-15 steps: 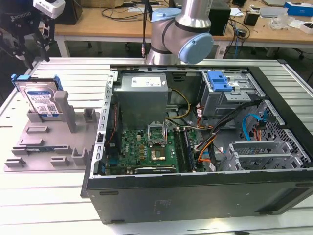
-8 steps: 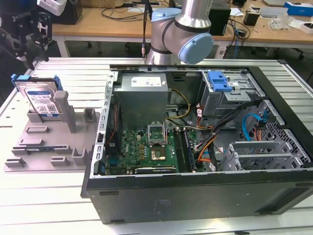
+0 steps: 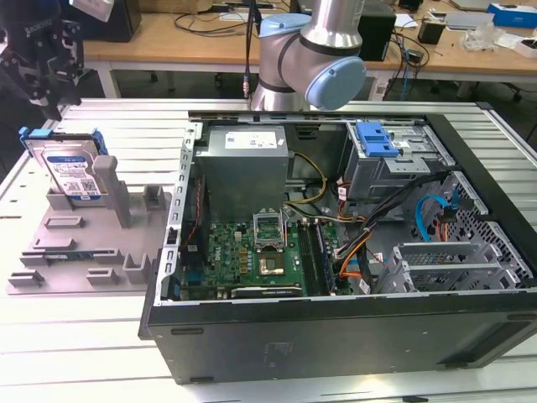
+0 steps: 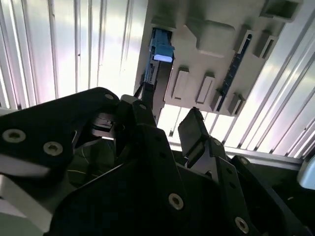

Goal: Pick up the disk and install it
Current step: 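Pick up the disk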

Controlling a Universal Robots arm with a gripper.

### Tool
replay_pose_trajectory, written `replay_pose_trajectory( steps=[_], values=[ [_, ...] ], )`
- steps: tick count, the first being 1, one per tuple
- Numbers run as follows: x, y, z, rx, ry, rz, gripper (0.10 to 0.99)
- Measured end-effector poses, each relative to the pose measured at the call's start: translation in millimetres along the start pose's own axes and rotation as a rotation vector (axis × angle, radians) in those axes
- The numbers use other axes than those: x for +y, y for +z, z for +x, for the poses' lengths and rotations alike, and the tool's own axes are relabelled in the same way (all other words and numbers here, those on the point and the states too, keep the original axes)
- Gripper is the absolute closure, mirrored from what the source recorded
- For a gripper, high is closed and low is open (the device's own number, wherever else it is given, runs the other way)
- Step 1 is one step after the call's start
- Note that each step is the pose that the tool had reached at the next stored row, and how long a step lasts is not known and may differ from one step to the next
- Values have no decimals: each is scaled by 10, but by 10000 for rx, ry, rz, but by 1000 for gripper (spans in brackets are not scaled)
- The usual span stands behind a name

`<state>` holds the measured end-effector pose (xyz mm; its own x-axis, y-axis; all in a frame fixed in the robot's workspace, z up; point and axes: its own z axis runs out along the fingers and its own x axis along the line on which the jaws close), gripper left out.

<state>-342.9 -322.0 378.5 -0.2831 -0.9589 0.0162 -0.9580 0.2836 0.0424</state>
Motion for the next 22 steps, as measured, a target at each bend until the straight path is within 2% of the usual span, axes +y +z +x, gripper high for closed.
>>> replay_pose_trajectory(
  steps=[7, 12, 13, 16, 22],
  values=[
    [1, 0, -2, 94, -1513, 32, 604],
    [0, 0, -3, 97, -1524, 38, 604],
    [0, 1, -3, 91, -1536, 60, 604],
    [4, 2, -2, 64, -1636, 210, 604],
    [45, 12, -17, 70, -1973, 235, 604]
  ],
)
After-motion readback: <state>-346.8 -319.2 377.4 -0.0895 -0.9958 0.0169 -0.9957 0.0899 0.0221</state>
